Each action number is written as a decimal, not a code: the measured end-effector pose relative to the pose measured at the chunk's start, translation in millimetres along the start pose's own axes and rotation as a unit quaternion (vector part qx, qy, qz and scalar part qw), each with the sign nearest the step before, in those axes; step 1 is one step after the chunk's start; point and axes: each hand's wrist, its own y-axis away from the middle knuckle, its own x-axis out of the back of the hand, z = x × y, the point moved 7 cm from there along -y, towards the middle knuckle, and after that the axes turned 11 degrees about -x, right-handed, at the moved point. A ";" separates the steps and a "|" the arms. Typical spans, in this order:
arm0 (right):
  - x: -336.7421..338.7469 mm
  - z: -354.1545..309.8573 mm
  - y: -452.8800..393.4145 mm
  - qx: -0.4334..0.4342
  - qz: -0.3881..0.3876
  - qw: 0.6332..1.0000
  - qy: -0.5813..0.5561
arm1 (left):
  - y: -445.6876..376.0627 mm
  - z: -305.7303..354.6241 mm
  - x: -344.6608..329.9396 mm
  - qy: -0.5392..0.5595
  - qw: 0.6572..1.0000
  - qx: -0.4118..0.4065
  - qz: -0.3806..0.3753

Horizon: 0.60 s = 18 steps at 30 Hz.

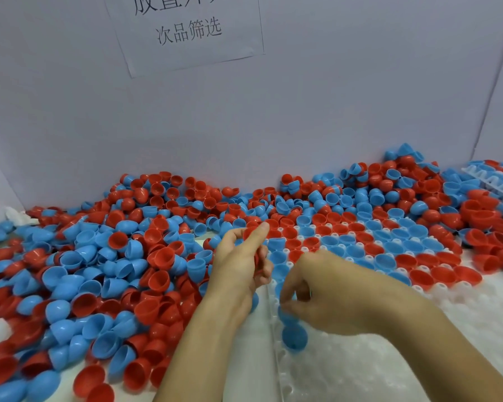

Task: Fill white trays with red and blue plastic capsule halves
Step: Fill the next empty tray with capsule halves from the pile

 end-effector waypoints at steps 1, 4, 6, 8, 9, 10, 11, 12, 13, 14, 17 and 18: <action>9.7 2.4 -0.9 0.007 0.038 0.999 -0.038 | 0.9 -1.3 -1.7 0.000 1.000 0.006 -0.009; 36.7 7.5 -0.7 0.036 0.198 0.965 -0.169 | 6.1 -5.0 -12.4 0.041 0.996 0.043 -0.067; 41.3 8.7 -0.1 0.053 0.253 0.943 -0.209 | 9.2 -3.7 -21.1 0.063 0.990 0.041 -0.118; 39.8 9.0 -1.5 0.054 0.270 0.941 -0.196 | 12.4 -2.6 -27.8 0.070 0.985 0.038 -0.156; 38.8 9.5 -2.7 0.052 0.273 0.944 -0.179 | 13.3 -2.8 -30.0 0.068 0.983 0.037 -0.168; 38.3 10.2 -3.6 0.049 0.273 0.948 -0.159 | 13.4 -3.6 -31.3 0.064 0.982 0.035 -0.174; 37.8 11.4 -4.3 0.047 0.269 0.951 -0.145 | 12.9 -5.0 -31.3 0.054 0.982 0.033 -0.176; 37.5 13.0 -5.0 0.051 0.264 0.953 -0.139 | 12.5 -6.0 -31.1 0.041 0.983 0.030 -0.176; 37.8 14.3 -5.2 0.055 0.257 0.955 -0.137 | 11.9 -6.8 -30.3 0.023 0.984 0.023 -0.176; 38.2 16.1 -5.5 0.056 0.250 0.957 -0.137 | 10.9 -7.5 -29.0 0.000 0.985 0.015 -0.172; 36.3 23.2 -9.3 0.029 0.235 0.964 -0.122 | 5.2 -7.3 -20.7 -0.056 0.991 -0.017 -0.123; 35.9 25.1 -11.1 0.017 0.237 0.964 -0.123 | 3.1 -6.4 -16.8 -0.048 0.994 -0.027 -0.098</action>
